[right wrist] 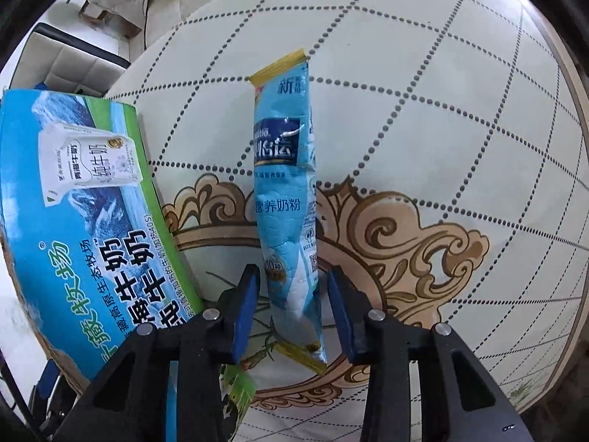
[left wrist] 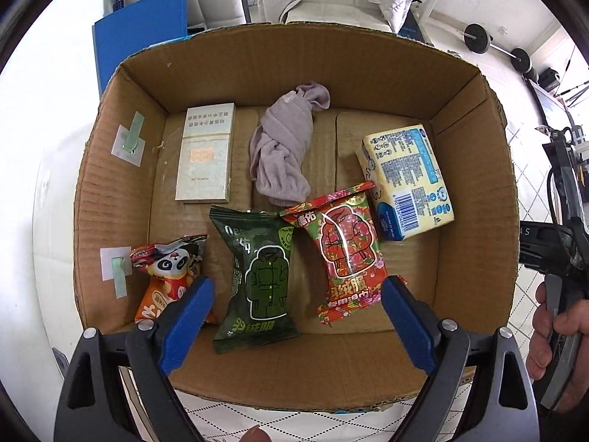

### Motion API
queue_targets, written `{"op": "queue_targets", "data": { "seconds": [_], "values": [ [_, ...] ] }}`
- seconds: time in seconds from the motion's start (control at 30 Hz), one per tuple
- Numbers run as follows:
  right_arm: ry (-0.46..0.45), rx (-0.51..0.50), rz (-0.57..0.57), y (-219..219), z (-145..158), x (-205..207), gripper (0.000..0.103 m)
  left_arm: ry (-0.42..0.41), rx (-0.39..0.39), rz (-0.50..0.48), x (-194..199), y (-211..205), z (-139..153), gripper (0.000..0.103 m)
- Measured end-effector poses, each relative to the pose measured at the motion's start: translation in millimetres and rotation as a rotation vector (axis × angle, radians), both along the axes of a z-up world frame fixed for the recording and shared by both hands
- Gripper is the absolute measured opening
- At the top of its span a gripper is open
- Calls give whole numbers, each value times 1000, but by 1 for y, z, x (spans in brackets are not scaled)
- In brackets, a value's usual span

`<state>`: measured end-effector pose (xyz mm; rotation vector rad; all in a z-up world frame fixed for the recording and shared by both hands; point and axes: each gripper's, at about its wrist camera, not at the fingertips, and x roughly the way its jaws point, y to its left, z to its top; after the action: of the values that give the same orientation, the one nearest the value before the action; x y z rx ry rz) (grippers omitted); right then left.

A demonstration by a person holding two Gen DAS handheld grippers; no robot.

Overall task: Organize soft objects
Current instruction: 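Grasp the blue milk-powder stick pack with the right tool, then lower the stick pack into the box beside the carton and open the right tool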

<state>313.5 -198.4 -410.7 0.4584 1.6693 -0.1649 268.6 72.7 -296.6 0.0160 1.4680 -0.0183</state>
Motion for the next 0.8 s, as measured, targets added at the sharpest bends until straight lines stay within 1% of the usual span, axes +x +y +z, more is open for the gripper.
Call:
{"op": "queue_targets", "data": {
  "seconds": [0.13,0.2,0.27,0.33,0.43,0.47,0.57,0.63,0.73,0.8],
  "values": [
    [-10,-29,25,6,4,3,20,0,2,11,-3,2,2,93],
    [-13,-41,33,8,12,-1,17,-3,0,15,-5,4,6,93],
    [-27,-22,29,6,25,-9,17,-6,0,19,-7,7,11,93],
    [-67,-7,33,7,47,-17,16,-17,-7,22,-11,10,20,93],
    [-157,27,49,11,97,-27,16,-39,-14,22,-14,13,35,93],
    [-195,42,63,16,120,-32,16,-47,-18,20,-15,14,41,93],
    [-256,66,139,38,166,-40,16,-76,-24,9,-17,15,58,93],
    [-269,65,198,59,188,-47,17,-96,-9,6,-17,14,64,93],
    [-257,48,258,90,196,-53,17,-105,9,10,-17,16,65,93],
    [-238,8,278,106,188,-55,17,-94,4,17,-15,17,60,93]
  ]
}}
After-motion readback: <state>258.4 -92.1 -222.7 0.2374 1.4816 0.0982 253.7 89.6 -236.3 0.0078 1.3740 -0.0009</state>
